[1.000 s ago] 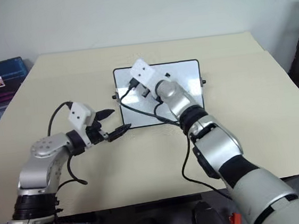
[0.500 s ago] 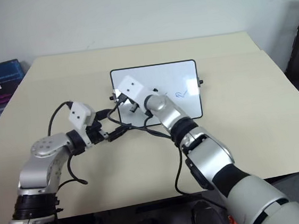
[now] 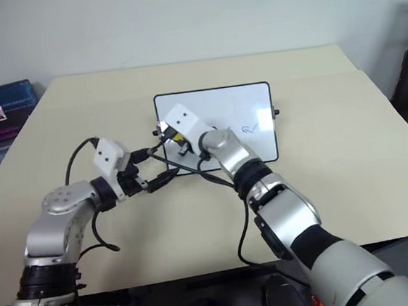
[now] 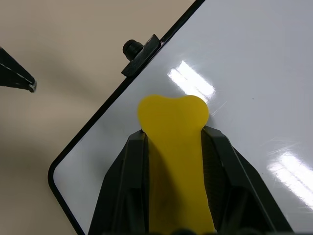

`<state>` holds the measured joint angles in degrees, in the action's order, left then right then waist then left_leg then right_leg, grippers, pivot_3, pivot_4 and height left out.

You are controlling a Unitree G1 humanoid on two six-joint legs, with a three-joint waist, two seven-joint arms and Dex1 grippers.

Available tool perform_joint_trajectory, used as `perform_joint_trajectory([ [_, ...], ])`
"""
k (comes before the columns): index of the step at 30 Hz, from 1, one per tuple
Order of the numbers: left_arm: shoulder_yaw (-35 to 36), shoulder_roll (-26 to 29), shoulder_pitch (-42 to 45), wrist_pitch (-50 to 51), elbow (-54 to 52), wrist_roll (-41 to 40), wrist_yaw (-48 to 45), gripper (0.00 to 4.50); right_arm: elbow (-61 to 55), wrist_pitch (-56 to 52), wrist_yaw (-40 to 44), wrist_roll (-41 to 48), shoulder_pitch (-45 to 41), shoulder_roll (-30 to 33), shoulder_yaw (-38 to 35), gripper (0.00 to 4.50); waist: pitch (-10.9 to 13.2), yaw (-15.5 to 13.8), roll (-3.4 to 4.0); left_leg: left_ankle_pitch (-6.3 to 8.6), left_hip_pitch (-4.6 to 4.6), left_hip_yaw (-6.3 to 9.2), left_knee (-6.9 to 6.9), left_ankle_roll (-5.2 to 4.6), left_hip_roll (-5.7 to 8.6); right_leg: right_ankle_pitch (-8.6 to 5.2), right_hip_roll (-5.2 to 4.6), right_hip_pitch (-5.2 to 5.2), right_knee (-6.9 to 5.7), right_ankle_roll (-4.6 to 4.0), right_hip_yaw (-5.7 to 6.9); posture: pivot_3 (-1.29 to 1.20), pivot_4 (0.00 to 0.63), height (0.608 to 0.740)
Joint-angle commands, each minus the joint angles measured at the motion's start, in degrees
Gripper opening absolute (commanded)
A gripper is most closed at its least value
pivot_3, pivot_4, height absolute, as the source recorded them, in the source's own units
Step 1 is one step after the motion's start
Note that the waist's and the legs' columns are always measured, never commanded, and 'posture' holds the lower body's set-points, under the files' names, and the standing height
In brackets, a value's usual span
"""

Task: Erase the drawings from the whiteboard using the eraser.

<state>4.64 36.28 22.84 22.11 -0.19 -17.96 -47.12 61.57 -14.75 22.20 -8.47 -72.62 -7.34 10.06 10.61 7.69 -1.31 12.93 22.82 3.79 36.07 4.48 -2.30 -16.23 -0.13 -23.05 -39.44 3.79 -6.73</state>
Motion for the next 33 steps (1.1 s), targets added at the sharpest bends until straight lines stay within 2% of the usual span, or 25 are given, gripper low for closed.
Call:
perform_joint_trajectory([
  [1,1.02,0.25,1.28,0.01,-2.01,-1.37,-0.46,4.5,-6.2,-5.48,4.1,0.27,1.28,3.74,0.16,1.11,0.0,-0.25,0.0,0.0,0.02,0.0,0.0,0.0,0.0,0.0,0.0,0.0,0.01,0.0,0.0,0.0,0.15,0.74],
  [6,3.07,2.19,2.17,2.36,-3.76,-3.68,-1.32,4.5,-35.04,-19.36,14.47,3.08,6.59,9.77,2.3,1.11,0.03,-1.29,0.03,0.01,0.38,0.16,-0.07,0.01,-0.01,0.01,-0.01,-0.17,0.36,-0.02,0.18,0.0,0.15,0.74],
  [8,3.38,4.23,2.18,3.66,-4.71,-3.98,-2.27,4.5,-46.93,-25.52,18.37,4.64,9.44,14.19,2.62,1.11,0.04,-1.39,0.04,0.02,0.63,0.3,-0.07,0.03,-0.02,0.01,-0.02,-0.34,0.39,-0.03,0.33,0.0,0.15,0.74],
  [11,3.17,7.12,1.99,4.66,-5.93,-3.42,-3.45,4.5,-57.18,-30.78,21.93,5.27,12.72,21.44,3.2,1.11,0.04,-1.63,0.05,0.09,1.07,0.6,-0.1,0.12,-0.11,-0.08,-0.03,-0.61,0.49,-0.16,0.79,0.0,0.15,0.74],
  [13,3.62,8.38,2.56,5.03,-6.35,-3.78,-3.96,4.5,-61.51,-31.18,24.28,4.72,15.27,28.47,3.16,1.11,0.04,-2.19,0.05,0.12,1.1,0.71,-0.15,0.16,-0.12,-0.22,-0.07,-0.61,0.49,-0.32,1.02,0.0,0.15,0.74],
  [16,3.56,9.74,3.79,4.87,-5.63,-3.67,-5.26,4.5,-64.58,-29.21,26.98,5.01,18.9,38.39,1.19,1.11,0.1,-3.09,0.07,0.14,1.1,0.74,-0.16,0.16,-0.11,-0.31,-0.07,-0.59,0.49,-0.41,1.1,0.0,0.15,0.74],
  [23,1.82,10.12,6.32,3.95,-3.87,-3.06,-6.63,4.5,-66.45,-21.6,30.44,5.3,27.51,52.86,-2.07,1.11,0.14,-3.01,0.1,0.13,1.04,0.75,-0.12,0.16,-0.08,-0.33,-0.08,-0.5,0.46,-0.4,1.12,0.0,0.15,0.74],
  [28,1.13,10.17,7.27,3.84,-3.3,-3.0,-7.5,4.5,-66.04,-16.65,31.53,6.31,31.49,57.14,-3.42,1.11,0.16,-2.66,0.11,0.14,1.01,0.71,-0.11,0.16,-0.08,-0.34,-0.08,-0.49,0.45,-0.39,1.06,0.0,0.15,0.74],
  [33,0.76,10.01,8.28,2.84,-1.61,-2.29,-7.65,4.5,-67.02,-15.61,31.42,7.98,31.85,57.33,-5.84,1.11,0.16,-2.81,0.12,0.13,1.0,0.72,-0.05,0.16,-0.08,-0.34,-0.07,-0.45,0.42,-0.39,1.07,0.0,0.15,0.74],
])
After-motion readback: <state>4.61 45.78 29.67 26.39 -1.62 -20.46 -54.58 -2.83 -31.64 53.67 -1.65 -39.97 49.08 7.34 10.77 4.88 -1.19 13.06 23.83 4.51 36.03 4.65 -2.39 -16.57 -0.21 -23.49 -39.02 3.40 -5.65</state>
